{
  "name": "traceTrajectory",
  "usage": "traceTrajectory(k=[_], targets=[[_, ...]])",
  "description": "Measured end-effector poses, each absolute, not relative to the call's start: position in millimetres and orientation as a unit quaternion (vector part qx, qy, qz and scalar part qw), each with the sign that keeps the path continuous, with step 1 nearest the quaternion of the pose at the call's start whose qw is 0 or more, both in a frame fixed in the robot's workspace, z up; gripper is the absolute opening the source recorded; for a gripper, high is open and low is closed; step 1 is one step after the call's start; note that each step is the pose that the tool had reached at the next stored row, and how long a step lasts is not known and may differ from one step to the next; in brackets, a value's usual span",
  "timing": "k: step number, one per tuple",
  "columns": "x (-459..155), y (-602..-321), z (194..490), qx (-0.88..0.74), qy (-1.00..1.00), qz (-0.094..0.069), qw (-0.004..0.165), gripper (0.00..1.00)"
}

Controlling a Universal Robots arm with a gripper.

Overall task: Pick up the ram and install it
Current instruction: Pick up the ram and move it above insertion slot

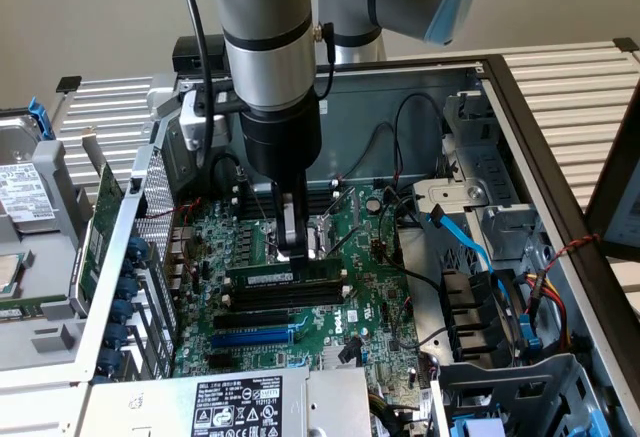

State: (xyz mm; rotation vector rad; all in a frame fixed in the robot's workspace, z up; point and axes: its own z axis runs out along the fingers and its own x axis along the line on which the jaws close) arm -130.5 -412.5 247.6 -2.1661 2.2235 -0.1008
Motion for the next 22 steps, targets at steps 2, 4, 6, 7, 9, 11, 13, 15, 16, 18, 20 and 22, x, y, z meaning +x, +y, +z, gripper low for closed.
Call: traceTrajectory(k=[2,4,6,7,9,11,13,15,16,18,20,22], targets=[[-130.5,-412.6,246.9,-0.698,0.715,-0.032,0.018,0.12],[-130.5,-412.7,246.7,-0.698,0.715,-0.032,0.018,0.12],[-130.5,-412.7,246.4,-0.698,0.715,-0.032,0.018,0.12],[-130.5,-412.7,246.3,-0.698,0.716,-0.032,0.019,0.12],[-130.5,-412.8,246.2,-0.696,0.717,-0.031,0.019,0.12],[-130.5,-412.8,246.1,-0.695,0.718,-0.031,0.019,0.12],[-130.5,-413.0,246.0,-0.695,0.718,-0.031,0.019,0.12],[-130.5,-413.2,246.0,-0.695,0.718,-0.031,0.019,0.12],[-130.5,-413.4,245.9,-0.695,0.718,-0.031,0.019,0.12],[-130.5,-413.9,245.9,-0.695,0.718,-0.031,0.019,0.12],[-130.5,-414.3,245.6,-0.695,0.718,-0.031,0.019,0.12],[-130.5,-414.4,245.3,-0.695,0.718,-0.031,0.019,0.12]])
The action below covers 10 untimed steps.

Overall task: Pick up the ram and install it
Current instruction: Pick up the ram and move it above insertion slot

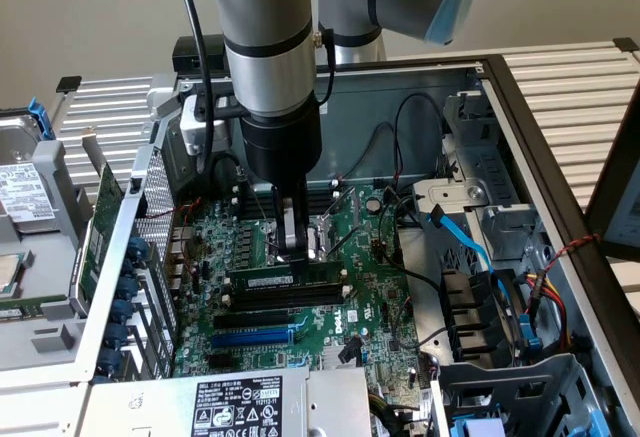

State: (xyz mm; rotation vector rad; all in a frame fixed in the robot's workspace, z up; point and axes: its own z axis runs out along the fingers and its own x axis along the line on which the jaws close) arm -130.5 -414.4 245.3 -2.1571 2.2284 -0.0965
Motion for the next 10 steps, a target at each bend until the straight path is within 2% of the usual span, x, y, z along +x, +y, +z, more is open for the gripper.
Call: traceTrajectory(k=[10], targets=[[-130.7,-414.4,243.8,-0.692,0.721,-0.033,0.021,0.12]])
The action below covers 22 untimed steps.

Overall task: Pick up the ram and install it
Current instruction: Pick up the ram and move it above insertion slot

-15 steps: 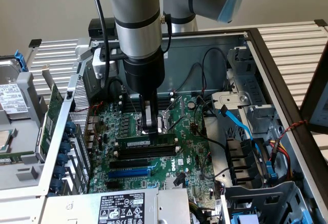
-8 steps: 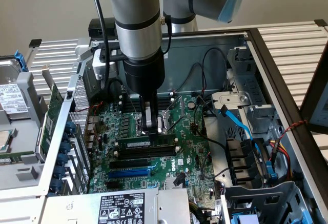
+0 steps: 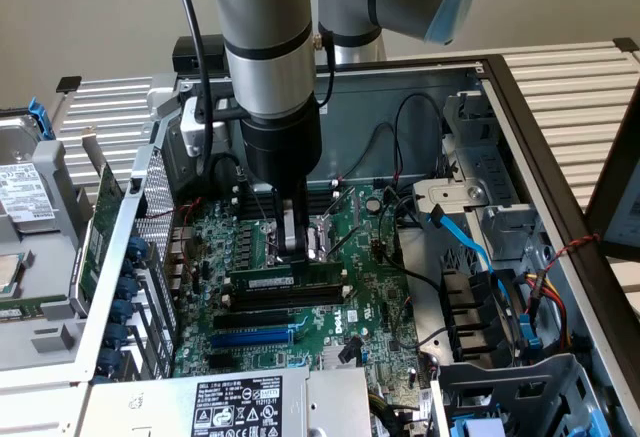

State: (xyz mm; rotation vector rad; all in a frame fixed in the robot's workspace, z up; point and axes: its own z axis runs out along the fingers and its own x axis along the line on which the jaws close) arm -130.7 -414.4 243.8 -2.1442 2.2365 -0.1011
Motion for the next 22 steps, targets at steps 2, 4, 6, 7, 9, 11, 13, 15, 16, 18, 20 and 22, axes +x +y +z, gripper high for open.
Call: traceTrajectory(k=[2,4,6,7,9,11,13,15,16,18,20,22], targets=[[-131.0,-414.4,243.5,-0.691,0.721,-0.033,0.021,0.12],[-131.7,-414.4,243.1,-0.691,0.722,-0.034,0.022,0.12],[-132.2,-414.4,242.6,-0.691,0.722,-0.034,0.023,0.12],[-132.5,-414.4,242.3,-0.69,0.722,-0.035,0.023,0.12],[-132.6,-414.5,241.9,-0.69,0.723,-0.035,0.023,0.12],[-132.7,-414.4,241.4,-0.69,0.723,-0.036,0.024,0.12],[-133.0,-414.4,241.0,-0.689,0.723,-0.036,0.024,0.12],[-133.2,-414.4,240.9,-0.689,0.723,-0.036,0.024,0.12],[-133.3,-414.4,240.8,-0.689,0.723,-0.036,0.024,0.12],[-133.5,-414.4,240.8,-0.689,0.724,-0.036,0.024,0.12],[-133.6,-414.4,240.8,-0.688,0.724,-0.036,0.024,0.12],[-133.7,-414.5,240.8,-0.688,0.725,-0.036,0.024,0.12]])
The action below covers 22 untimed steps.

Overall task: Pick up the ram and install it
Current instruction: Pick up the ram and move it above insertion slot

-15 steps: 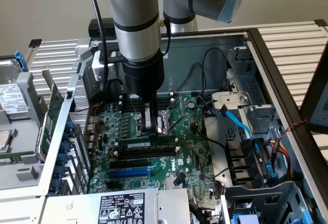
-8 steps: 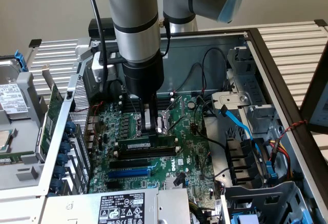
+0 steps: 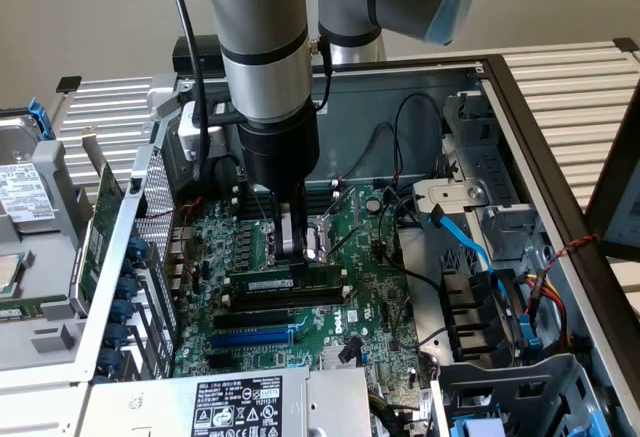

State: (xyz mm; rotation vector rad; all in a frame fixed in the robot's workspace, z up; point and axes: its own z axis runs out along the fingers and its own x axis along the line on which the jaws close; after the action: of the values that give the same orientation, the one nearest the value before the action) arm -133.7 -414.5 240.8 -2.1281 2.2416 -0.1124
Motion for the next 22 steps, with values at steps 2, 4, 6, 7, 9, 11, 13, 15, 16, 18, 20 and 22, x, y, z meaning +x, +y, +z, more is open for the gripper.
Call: traceTrajectory(k=[2,4,6,7,9,11,13,15,16,18,20,22], targets=[[-133.7,-414.4,240.2,-0.687,0.725,-0.036,0.024,0.12],[-133.9,-414.4,239.3,-0.687,0.725,-0.036,0.025,0.12],[-134.2,-414.4,239.1,-0.687,0.725,-0.036,0.025,0.12],[-134.2,-414.4,239.1,-0.687,0.725,-0.036,0.025,0.12],[-134.5,-414.4,238.0,-0.687,0.725,-0.036,0.025,0.12],[-134.7,-414.4,237.8,-0.687,0.725,-0.036,0.025,0.12],[-134.7,-414.4,237.4,-0.687,0.725,-0.036,0.025,0.12],[-134.7,-414.4,236.9,-0.687,0.725,-0.036,0.025,0.12],[-134.7,-414.4,236.5,-0.687,0.725,-0.036,0.025,0.12],[-134.7,-414.4,236.2,-0.687,0.725,-0.036,0.025,0.12],[-134.7,-414.4,235.9,-0.687,0.725,-0.036,0.025,0.12],[-134.7,-414.4,235.5,-0.687,0.725,-0.036,0.025,0.12]])
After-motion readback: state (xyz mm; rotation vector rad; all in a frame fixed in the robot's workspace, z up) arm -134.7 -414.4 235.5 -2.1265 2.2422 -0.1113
